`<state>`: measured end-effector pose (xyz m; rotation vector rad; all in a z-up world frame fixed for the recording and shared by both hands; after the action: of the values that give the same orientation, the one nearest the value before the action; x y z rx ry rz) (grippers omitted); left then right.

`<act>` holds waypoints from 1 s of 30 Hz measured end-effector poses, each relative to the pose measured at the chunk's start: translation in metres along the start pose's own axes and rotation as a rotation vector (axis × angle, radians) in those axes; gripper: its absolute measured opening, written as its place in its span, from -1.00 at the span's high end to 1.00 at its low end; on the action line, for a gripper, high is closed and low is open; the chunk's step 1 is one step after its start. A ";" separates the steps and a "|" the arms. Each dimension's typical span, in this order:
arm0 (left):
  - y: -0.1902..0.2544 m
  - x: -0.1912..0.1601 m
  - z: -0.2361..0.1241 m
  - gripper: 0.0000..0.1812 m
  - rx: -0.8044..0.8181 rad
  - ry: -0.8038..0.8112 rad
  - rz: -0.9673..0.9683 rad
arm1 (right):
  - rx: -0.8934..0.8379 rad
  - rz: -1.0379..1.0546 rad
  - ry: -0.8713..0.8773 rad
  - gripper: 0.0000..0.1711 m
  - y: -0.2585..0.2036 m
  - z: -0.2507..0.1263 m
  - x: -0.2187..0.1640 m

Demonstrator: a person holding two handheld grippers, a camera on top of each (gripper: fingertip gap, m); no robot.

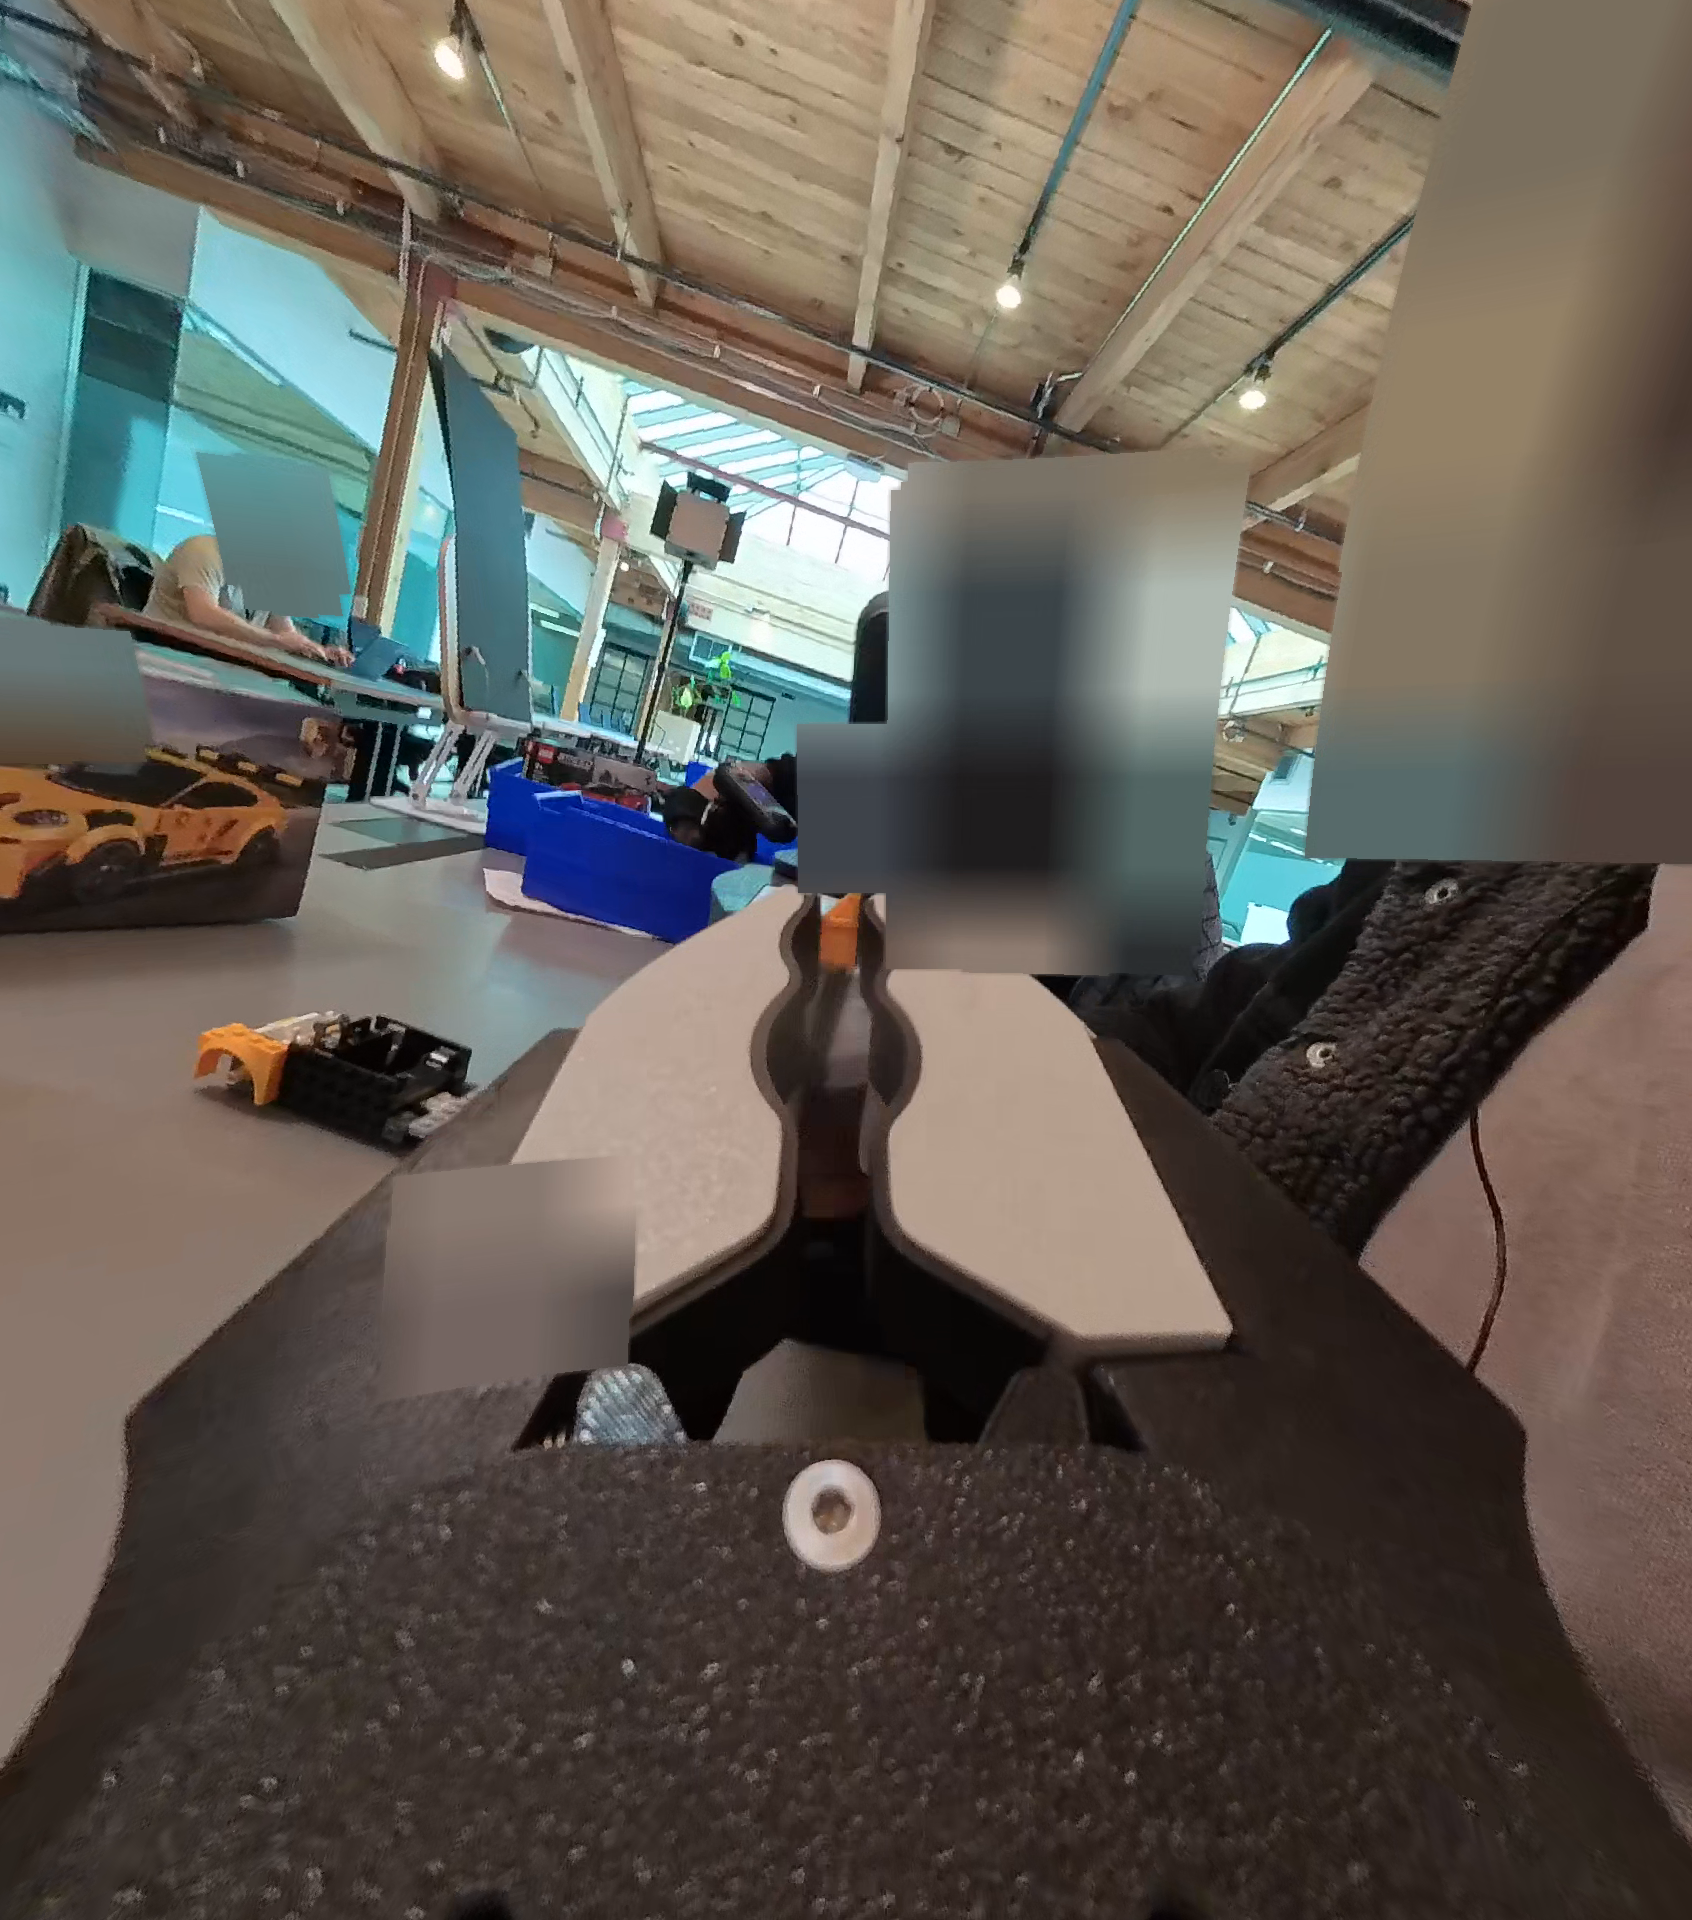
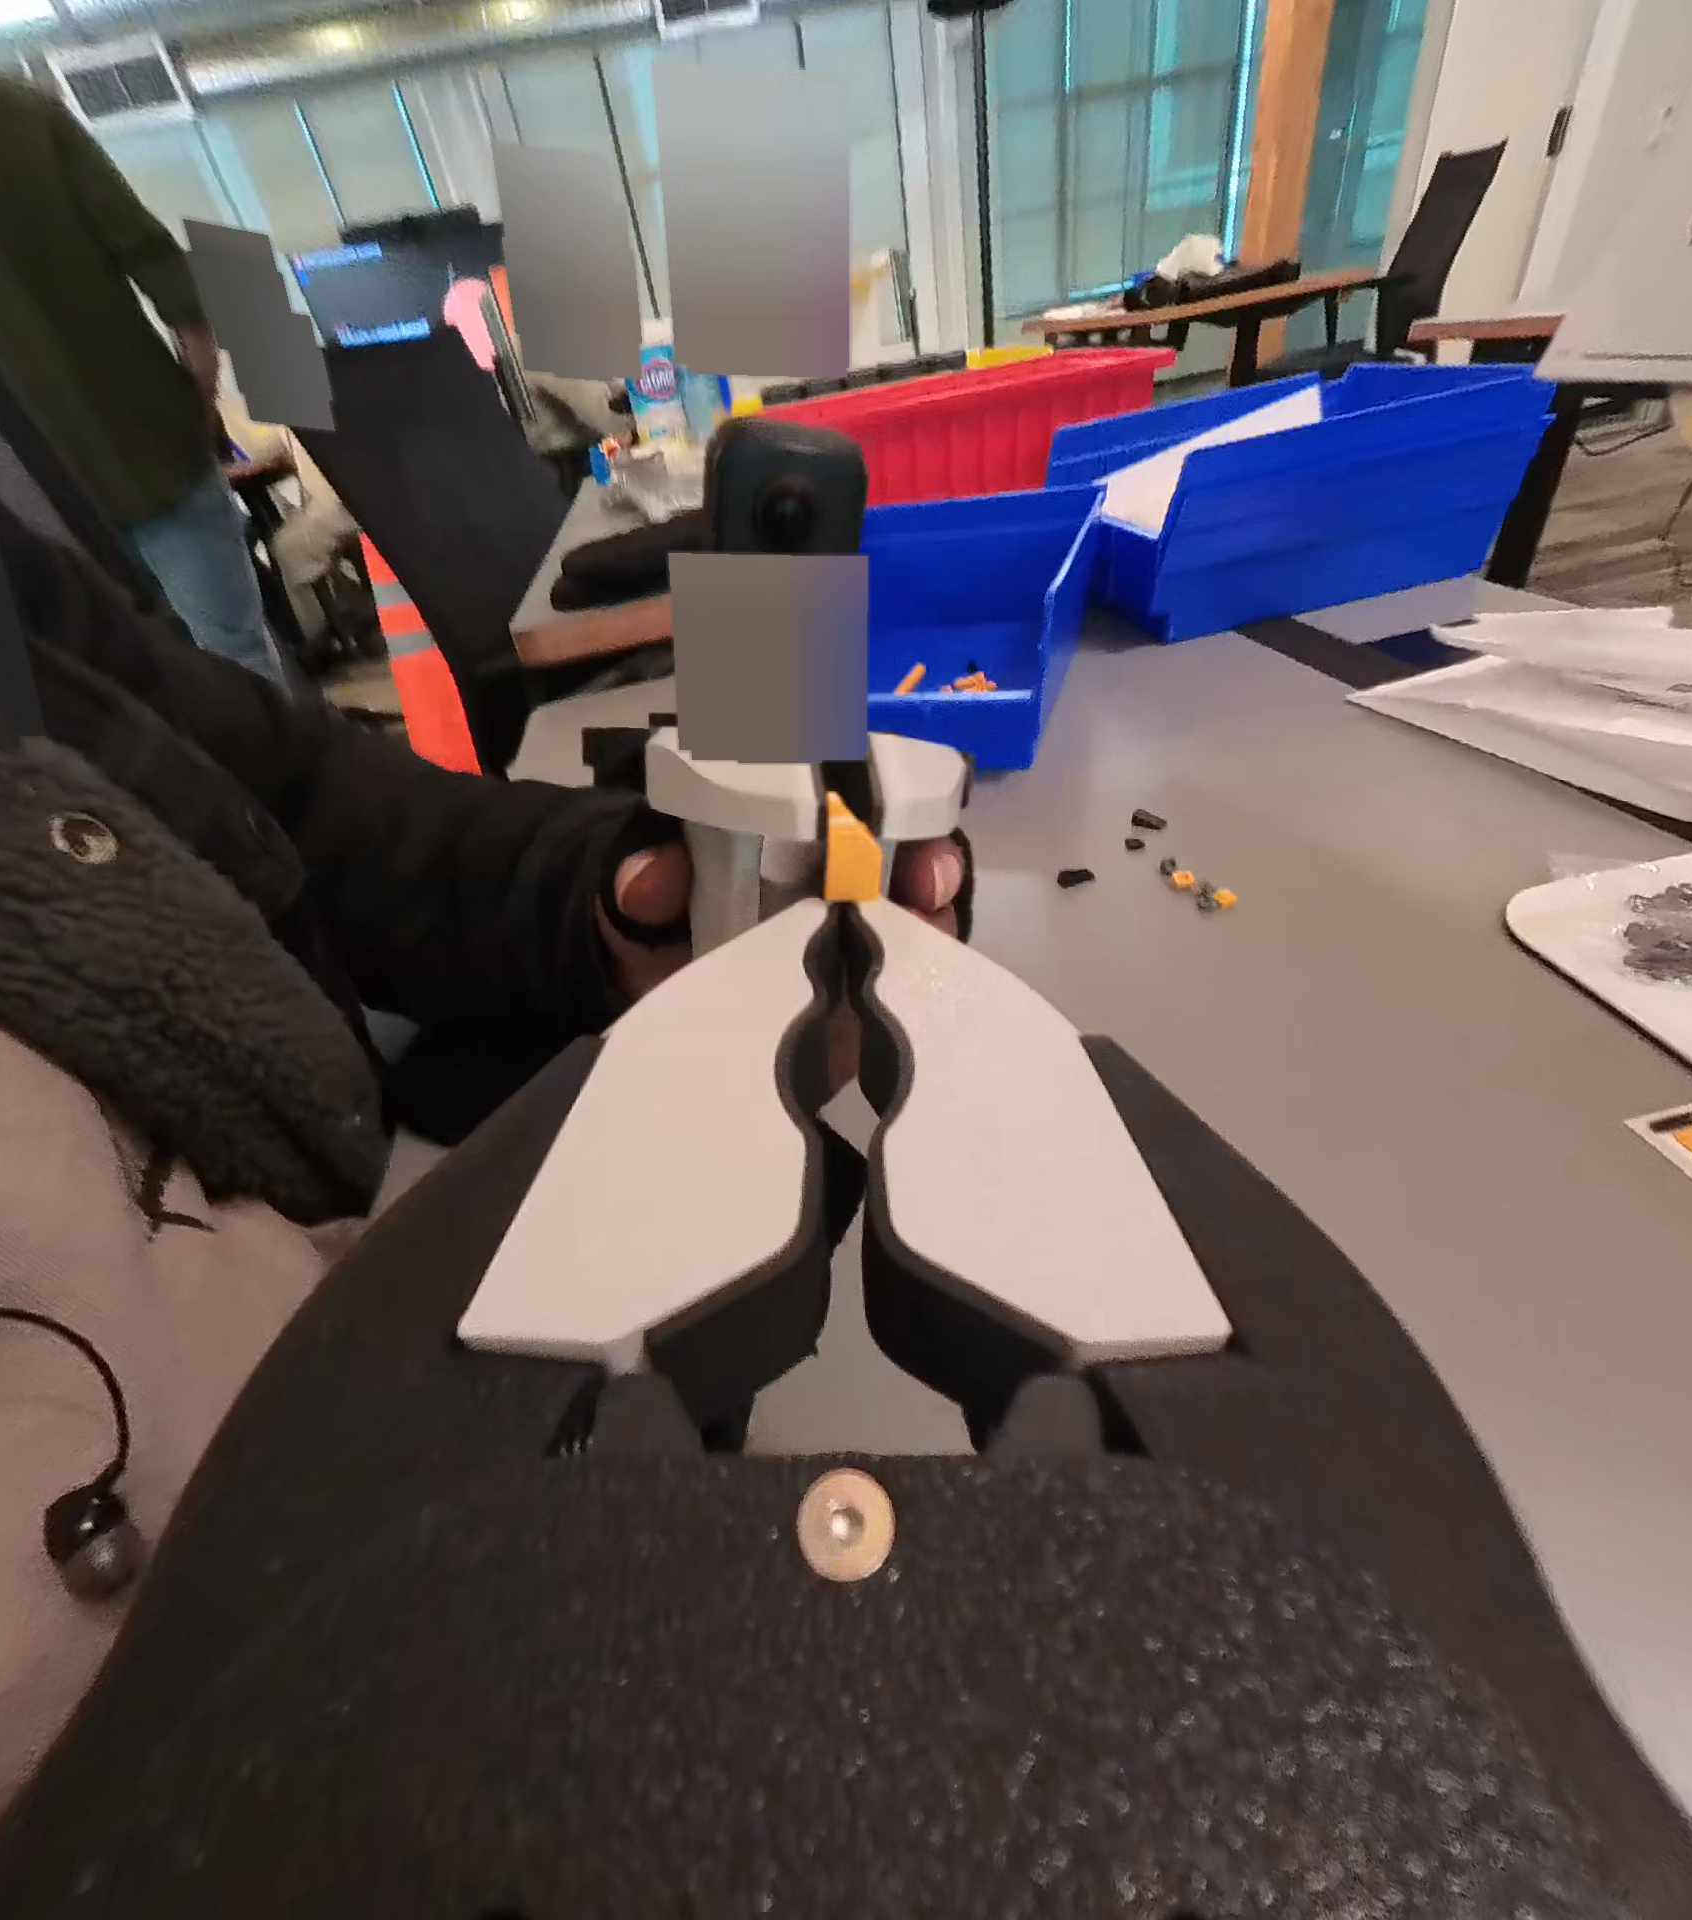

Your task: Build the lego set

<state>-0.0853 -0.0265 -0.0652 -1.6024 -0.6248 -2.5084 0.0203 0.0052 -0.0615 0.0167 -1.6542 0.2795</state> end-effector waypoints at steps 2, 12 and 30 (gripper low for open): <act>0.001 0.002 -0.001 0.93 -0.003 0.005 0.021 | 0.000 0.023 0.030 1.00 0.000 -0.002 0.002; 0.006 0.005 -0.004 0.93 0.002 -0.030 0.118 | 0.010 0.052 0.099 1.00 -0.007 -0.011 0.005; 0.008 -0.001 -0.001 0.95 0.025 -0.142 0.194 | 0.027 0.016 0.132 0.98 -0.004 -0.021 0.005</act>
<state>-0.0838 -0.0340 -0.0639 -1.7521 -0.4866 -2.2568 0.0410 0.0063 -0.0541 0.0051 -1.5198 0.3092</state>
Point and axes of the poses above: each gripper's, where its closed fingertips meet, z out along the fingers, x out of its top, y = z × x across the jaws, the point moved 7 cm from there along -z, back along the fingers, and after that the axes turned 1 degree about z, right-handed, at the moved point
